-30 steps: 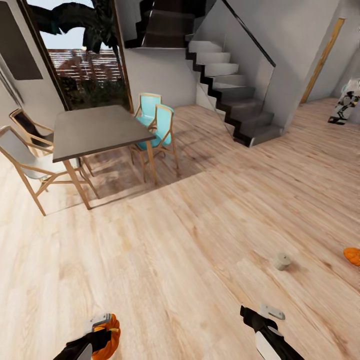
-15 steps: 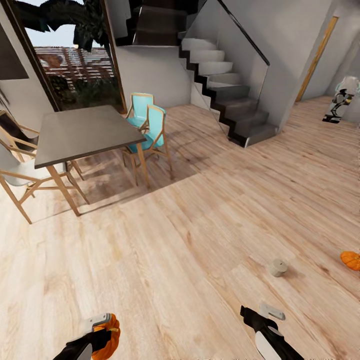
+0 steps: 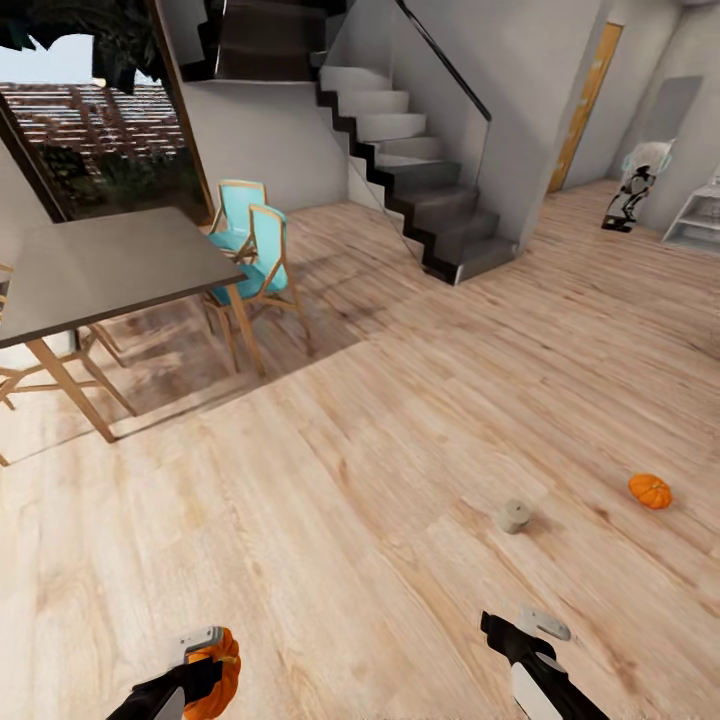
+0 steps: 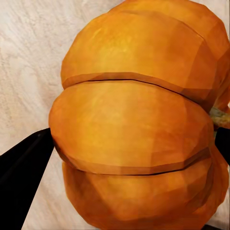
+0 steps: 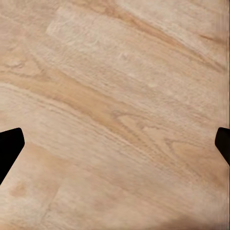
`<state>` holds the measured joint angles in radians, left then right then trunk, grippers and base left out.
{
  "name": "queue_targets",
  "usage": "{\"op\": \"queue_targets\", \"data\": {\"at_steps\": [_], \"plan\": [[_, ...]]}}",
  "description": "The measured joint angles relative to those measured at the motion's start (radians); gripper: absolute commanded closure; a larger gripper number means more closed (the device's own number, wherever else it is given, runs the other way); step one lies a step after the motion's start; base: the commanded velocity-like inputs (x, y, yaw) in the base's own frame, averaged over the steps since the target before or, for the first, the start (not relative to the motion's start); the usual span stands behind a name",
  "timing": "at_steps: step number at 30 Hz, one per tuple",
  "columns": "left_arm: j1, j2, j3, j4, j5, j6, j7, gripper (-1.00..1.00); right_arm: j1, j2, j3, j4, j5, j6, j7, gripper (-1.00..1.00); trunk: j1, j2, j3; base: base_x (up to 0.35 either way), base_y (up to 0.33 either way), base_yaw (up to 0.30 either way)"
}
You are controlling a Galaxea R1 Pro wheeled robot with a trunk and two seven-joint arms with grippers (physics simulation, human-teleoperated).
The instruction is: Place each of the two pumpkins and all three candles from the living room inside a cabinet in the living room (use any cabinet), then make sure every cabinet is closed, and position the cauldron so it is next to a table in the living room.
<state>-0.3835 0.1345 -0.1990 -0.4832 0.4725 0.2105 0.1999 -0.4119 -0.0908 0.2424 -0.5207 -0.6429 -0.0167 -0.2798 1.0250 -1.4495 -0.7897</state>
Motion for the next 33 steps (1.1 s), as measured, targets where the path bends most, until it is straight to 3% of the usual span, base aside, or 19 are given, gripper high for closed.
{"op": "queue_targets", "data": {"at_steps": [13, 22, 33], "plan": [[0.000, 0.001, 0.000, 0.000, 0.001, -0.028, 0.000, 1.00, 0.000, 0.000, 0.001, 0.000, 0.000, 0.000, 0.000, -1.00, 0.000, 0.000, -0.015, 0.065, -0.101, -0.172], [0.000, 0.000, -0.001, 0.000, 0.002, -0.031, 0.000, 1.00, 0.000, 0.000, 0.000, 0.000, 0.001, 0.000, -0.002, -1.00, -0.001, 0.000, -0.026, 0.253, -0.127, -0.165], [0.000, 0.001, -0.001, 0.000, 0.001, -0.031, 0.000, 1.00, 0.000, 0.000, 0.001, 0.000, 0.002, -0.001, -0.001, -1.00, 0.000, 0.000, -0.030, 0.271, -0.221, -0.025]]}}
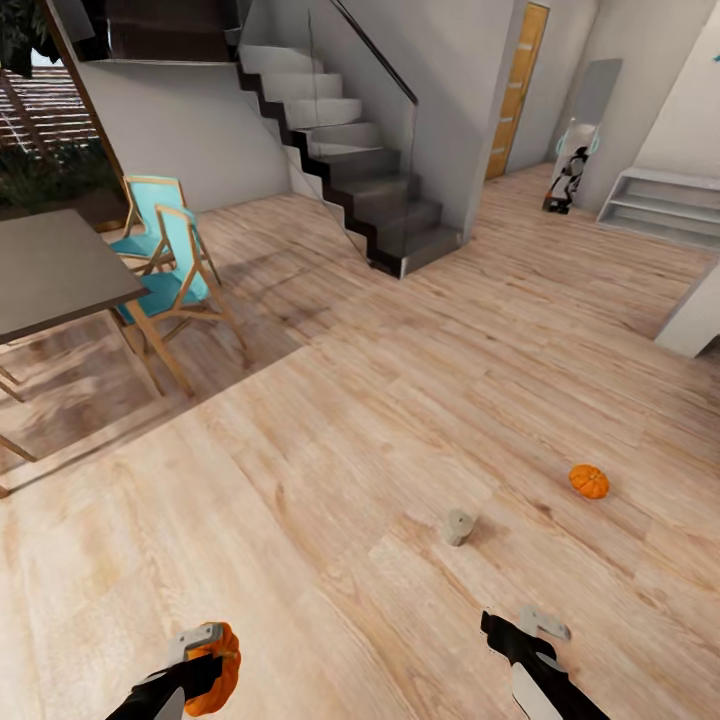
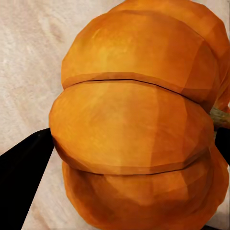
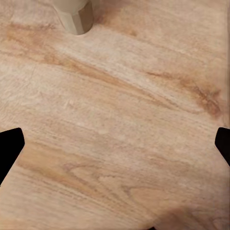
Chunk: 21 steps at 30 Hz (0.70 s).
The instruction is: Place each of the two pumpkins and all three candles from the living room inside a cabinet in the living room (use any cabinet), then make sure every cabinet is closed, and position the cauldron so it is next to a table in the living room.
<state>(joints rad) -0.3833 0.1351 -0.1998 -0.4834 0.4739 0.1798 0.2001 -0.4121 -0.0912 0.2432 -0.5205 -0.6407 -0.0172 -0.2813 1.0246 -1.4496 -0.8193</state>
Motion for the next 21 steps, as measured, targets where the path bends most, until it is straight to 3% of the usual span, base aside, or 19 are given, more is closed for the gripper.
{"op": "queue_targets", "data": {"at_steps": [8, 21], "plan": [[0.000, 0.000, 0.000, 0.000, 0.000, -0.001, 0.000, 1.00, 0.000, 0.000, -0.001, 0.000, -0.001, 0.000, 0.001, -1.00, 0.000, 0.000, 0.000, 0.212, -0.196, -0.231], [0.000, 0.000, 0.000, 0.000, 0.000, -0.001, 0.000, 1.00, 0.000, 0.000, -0.001, 0.000, -0.002, -0.001, 0.002, -1.00, 0.000, 0.000, 0.000, 0.017, -0.016, -0.276]]}}
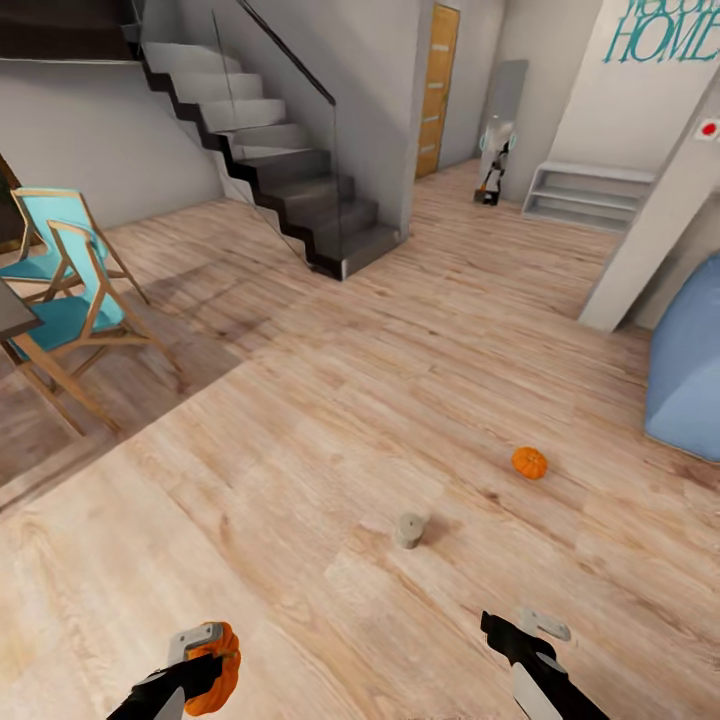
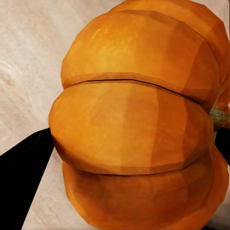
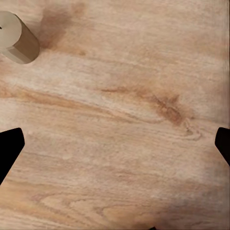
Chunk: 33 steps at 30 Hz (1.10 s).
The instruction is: Place each of the two pumpkins and all three candles from the living room inside a cabinet in the living room (use any cabinet), then make sure every cabinet is closed, and position the cauldron so it is next to a table in the living room.
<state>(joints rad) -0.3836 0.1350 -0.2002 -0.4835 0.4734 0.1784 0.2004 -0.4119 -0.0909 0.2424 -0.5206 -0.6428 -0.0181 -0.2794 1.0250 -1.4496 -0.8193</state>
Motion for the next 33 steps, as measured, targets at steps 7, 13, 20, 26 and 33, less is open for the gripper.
{"op": "queue_targets", "data": {"at_steps": [7, 13, 20, 26, 33], "plan": [[0.000, 0.000, 0.000, 0.000, 0.000, 0.000, 0.000, 1.00, 0.000, 0.000, 0.000, 0.000, 0.001, -0.025, -0.002, -1.00, 0.000, 0.000, 0.000, 0.000, 0.000, -0.277], [0.000, 0.000, 0.000, 0.000, 0.000, 0.000, 0.000, 1.00, 0.000, 0.000, 0.001, 0.000, 0.001, -0.031, -0.002, -1.00, 0.000, 0.000, 0.003, 0.000, 0.000, -0.276], [0.000, 0.000, 0.000, -0.001, -0.001, 0.000, -0.001, 1.00, 0.000, 0.000, 0.001, -0.001, 0.001, -0.033, -0.001, -1.00, 0.000, 0.000, 0.009, 0.000, 0.000, -0.261], [0.000, 0.000, 0.001, -0.001, -0.001, 0.000, -0.001, 1.00, 0.000, 0.000, 0.001, 0.000, 0.002, -0.049, -0.001, -1.00, 0.000, 0.000, 0.015, 0.000, 0.000, -0.248], [0.000, 0.000, 0.000, -0.001, -0.001, 0.000, -0.001, 1.00, 0.000, 0.000, 0.001, 0.000, 0.002, -0.052, -0.001, -1.00, 0.000, 0.000, 0.023, 0.000, 0.000, -0.243]]}}
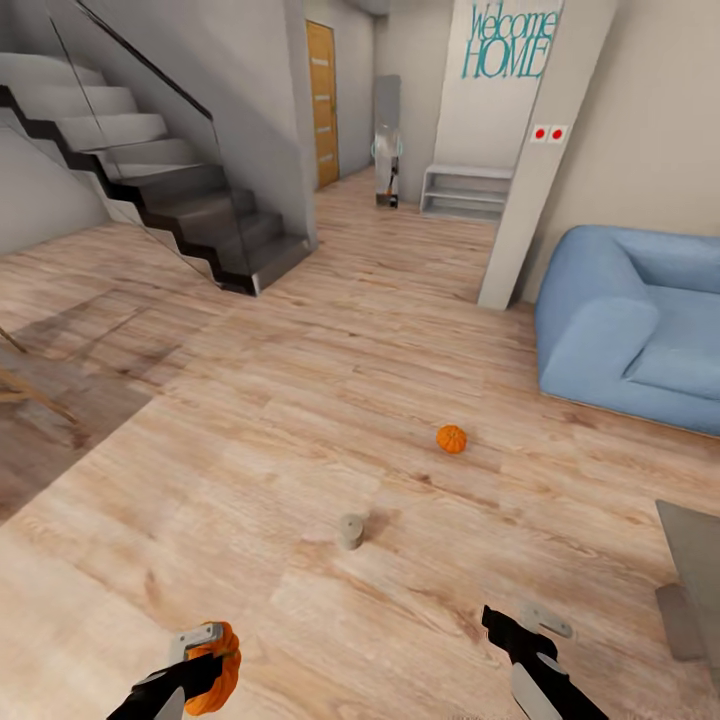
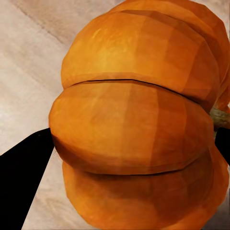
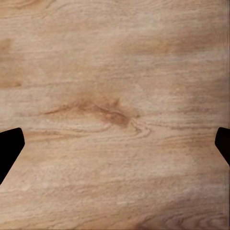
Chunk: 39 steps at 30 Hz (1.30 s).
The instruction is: Place each of the two pumpkins and all three candles from the living room inside a cabinet in the living room (use any cabinet), then make sure every cabinet is closed, and position the cauldron so it is next to a table in the living room.
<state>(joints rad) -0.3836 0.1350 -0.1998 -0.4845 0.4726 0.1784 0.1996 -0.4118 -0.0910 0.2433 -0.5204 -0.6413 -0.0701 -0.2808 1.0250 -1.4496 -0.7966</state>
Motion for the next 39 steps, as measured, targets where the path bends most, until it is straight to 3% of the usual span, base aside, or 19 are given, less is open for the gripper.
{"op": "queue_targets", "data": {"at_steps": [12, 25, 39], "plan": [[0.000, 0.000, 0.000, 0.000, 0.000, 0.000, 0.000, 1.00, 0.000, 0.000, 0.000, 0.000, 0.000, 0.001, 0.000, -1.00, 0.000, 0.000, 0.013, 0.051, 0.000, -0.236], [0.000, 0.000, 0.000, 0.000, 0.001, 0.000, -0.001, 1.00, 0.000, 0.000, 0.001, 0.000, 0.000, 0.001, -0.001, -1.00, 0.000, 0.000, 0.027, 0.247, -0.053, -0.230], [0.000, 0.000, 0.000, 0.000, 0.000, 0.000, -0.001, 1.00, 0.000, 0.000, 0.001, -0.001, 0.001, 0.000, 0.000, -1.00, 0.000, 0.000, 0.029, 0.225, -0.124, -0.030]]}}
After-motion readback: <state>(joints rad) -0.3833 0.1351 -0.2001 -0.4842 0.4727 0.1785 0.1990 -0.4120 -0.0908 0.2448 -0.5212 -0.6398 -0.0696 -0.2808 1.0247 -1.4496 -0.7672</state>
